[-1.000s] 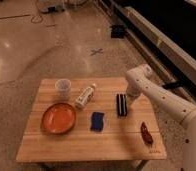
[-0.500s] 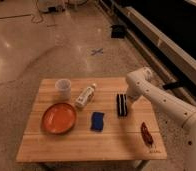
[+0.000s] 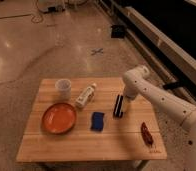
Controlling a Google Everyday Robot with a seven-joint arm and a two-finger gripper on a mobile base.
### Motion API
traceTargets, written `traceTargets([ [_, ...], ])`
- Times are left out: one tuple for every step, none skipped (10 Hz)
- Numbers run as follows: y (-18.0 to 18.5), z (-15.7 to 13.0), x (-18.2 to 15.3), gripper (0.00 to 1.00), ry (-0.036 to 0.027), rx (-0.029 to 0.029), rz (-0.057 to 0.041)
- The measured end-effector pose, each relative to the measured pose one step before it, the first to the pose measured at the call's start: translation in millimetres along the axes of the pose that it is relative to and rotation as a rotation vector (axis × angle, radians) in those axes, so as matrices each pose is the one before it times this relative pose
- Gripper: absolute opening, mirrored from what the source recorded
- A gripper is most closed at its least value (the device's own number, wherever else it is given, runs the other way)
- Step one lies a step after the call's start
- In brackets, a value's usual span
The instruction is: Place the eraser on the white sponge
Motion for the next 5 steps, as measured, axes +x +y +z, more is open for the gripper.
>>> traceTargets([
  [-0.72, -9.43, 6.42, 0.80, -0.00263, -0.00380, 0.03611],
  [-1.68, -2.91, 8.70, 0.80, 0.00300, -0.00179, 0.02882],
  [-0.74, 1.12, 4.53, 0.80, -0.01117, -0.00404, 0.04249],
  [-0.38, 6.81, 5.35, 0.80, -0.01760, -0.00311, 0.06541],
  [0.18, 5.69, 4.88, 0.80, -0.00406, -0.00099, 0.05904],
])
